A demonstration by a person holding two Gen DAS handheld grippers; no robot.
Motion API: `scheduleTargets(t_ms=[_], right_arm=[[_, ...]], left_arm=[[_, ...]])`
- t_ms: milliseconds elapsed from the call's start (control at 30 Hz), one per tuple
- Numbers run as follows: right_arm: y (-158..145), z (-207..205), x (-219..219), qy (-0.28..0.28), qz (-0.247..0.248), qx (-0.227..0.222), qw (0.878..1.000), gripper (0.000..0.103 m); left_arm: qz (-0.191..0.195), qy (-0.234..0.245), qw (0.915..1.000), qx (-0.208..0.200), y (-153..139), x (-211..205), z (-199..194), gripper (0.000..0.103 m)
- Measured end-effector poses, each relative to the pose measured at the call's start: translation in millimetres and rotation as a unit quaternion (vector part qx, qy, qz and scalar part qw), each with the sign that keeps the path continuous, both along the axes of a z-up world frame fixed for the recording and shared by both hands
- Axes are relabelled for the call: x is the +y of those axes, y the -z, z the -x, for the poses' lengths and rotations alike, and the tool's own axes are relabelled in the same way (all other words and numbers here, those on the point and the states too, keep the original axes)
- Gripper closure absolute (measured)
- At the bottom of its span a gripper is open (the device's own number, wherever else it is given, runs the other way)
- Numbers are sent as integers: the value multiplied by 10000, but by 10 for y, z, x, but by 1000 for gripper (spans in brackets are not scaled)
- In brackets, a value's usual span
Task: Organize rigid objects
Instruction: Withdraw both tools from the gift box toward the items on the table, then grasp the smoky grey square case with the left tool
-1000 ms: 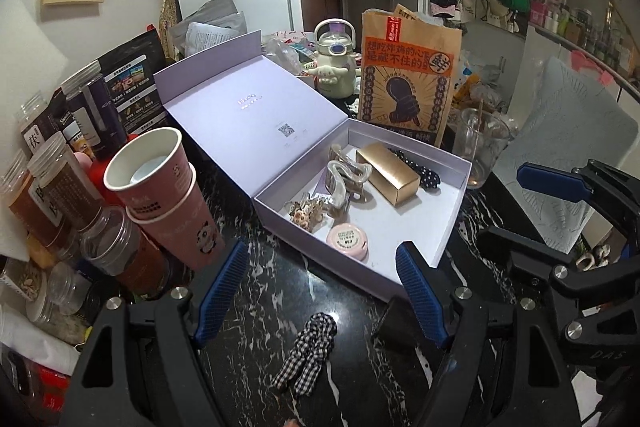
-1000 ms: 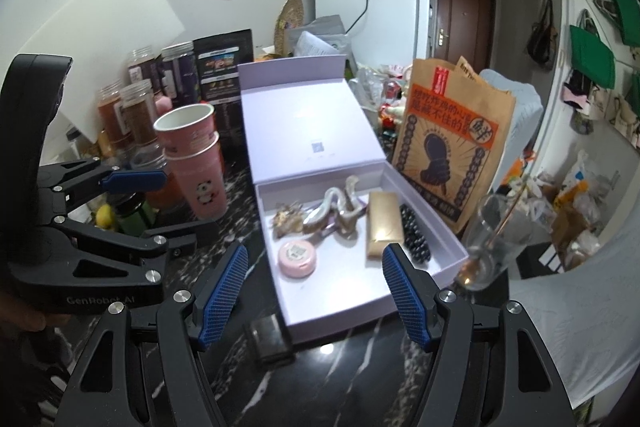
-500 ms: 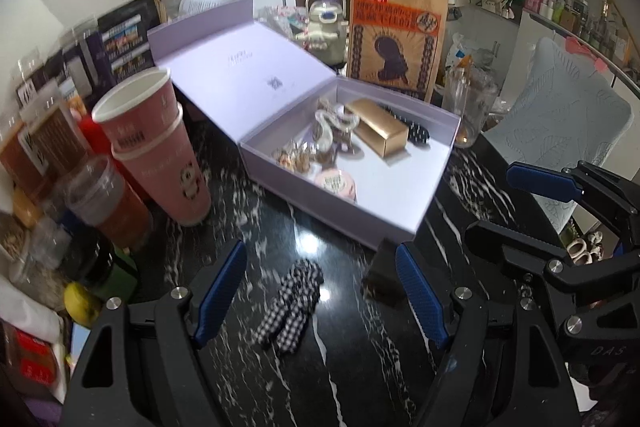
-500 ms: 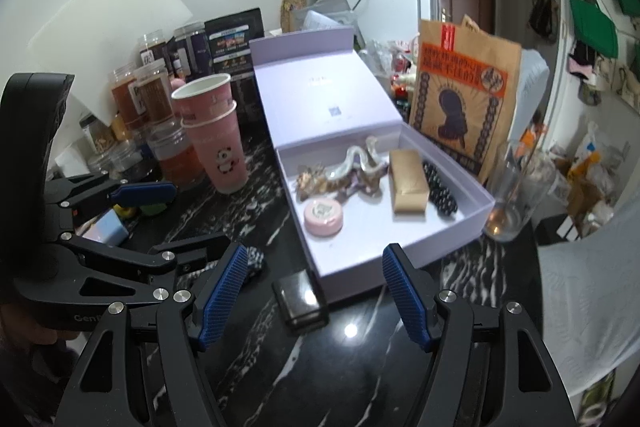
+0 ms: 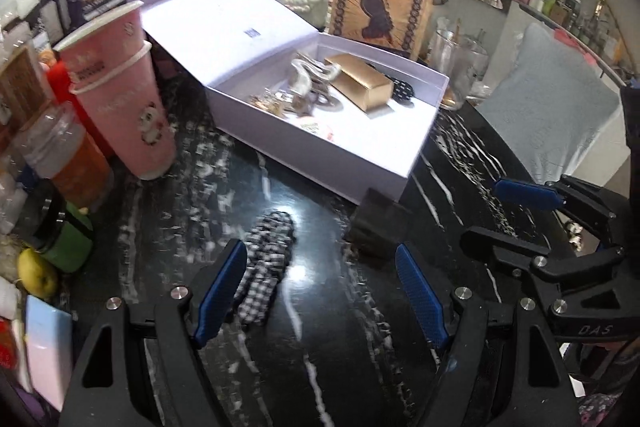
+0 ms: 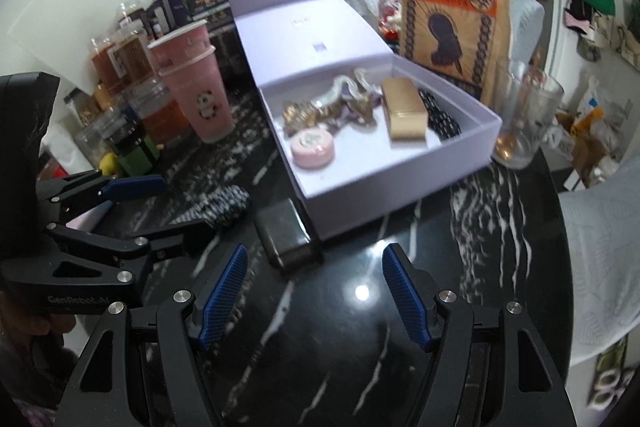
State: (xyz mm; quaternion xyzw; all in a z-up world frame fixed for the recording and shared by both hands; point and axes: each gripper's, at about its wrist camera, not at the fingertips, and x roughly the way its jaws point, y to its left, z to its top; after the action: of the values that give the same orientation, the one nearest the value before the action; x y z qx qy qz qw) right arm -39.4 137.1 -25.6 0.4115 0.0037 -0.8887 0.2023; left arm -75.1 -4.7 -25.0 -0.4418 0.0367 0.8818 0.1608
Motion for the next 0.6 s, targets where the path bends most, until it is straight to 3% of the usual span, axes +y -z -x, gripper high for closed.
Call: scheduleTargets(t_ms=[300,600], right_arm=[[232,32,237,267,-47,-328,9991,32],[267,111,412,504,2,-433,9978,32]], left_arm=[[-54,434,9988,-230,265,290,184,26],[-98,536,9974,-470,458,450,437,26]])
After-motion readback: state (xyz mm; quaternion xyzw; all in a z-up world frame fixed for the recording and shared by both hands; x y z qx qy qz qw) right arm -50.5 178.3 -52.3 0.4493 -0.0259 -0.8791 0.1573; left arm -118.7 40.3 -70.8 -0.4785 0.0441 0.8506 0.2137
